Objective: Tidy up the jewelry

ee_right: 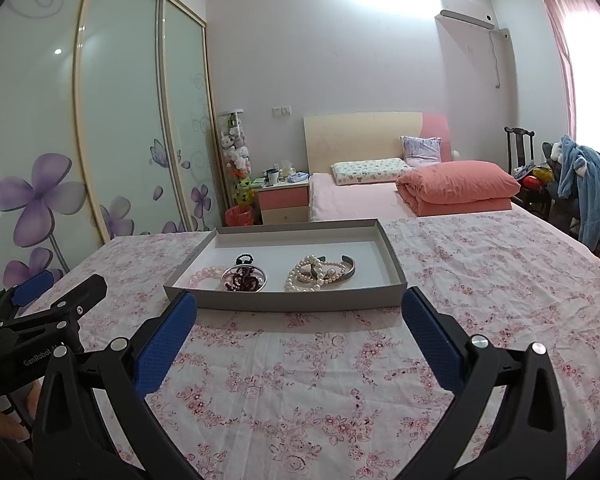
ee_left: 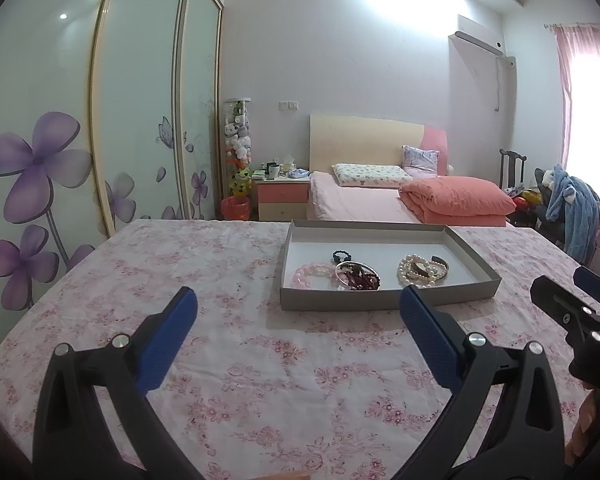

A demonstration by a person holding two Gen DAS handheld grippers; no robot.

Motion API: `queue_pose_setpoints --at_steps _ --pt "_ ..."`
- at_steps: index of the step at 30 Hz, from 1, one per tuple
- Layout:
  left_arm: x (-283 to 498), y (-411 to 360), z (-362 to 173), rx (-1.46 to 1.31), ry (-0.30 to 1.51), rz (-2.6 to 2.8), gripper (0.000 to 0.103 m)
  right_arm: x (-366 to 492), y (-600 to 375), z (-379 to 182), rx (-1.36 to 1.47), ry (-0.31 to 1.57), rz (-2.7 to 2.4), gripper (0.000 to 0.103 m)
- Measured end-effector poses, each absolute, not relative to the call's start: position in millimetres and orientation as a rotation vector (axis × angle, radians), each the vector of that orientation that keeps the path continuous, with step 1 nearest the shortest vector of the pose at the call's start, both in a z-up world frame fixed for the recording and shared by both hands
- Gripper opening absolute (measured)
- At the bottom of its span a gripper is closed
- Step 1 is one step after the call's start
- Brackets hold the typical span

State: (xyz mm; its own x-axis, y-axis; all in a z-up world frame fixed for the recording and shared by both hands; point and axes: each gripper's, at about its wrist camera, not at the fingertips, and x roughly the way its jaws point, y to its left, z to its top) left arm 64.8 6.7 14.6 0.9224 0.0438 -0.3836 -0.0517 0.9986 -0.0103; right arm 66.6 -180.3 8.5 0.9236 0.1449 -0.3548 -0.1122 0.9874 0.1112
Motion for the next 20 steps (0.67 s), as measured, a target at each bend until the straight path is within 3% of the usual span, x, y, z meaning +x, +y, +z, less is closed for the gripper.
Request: queue_pose_setpoints --at_steps 20 --pt "69.4 4.4 16.4 -0.007 0.402 0.042 0.099 67.6 -180.2 8.0 0.096 0.376 0.132 0.101"
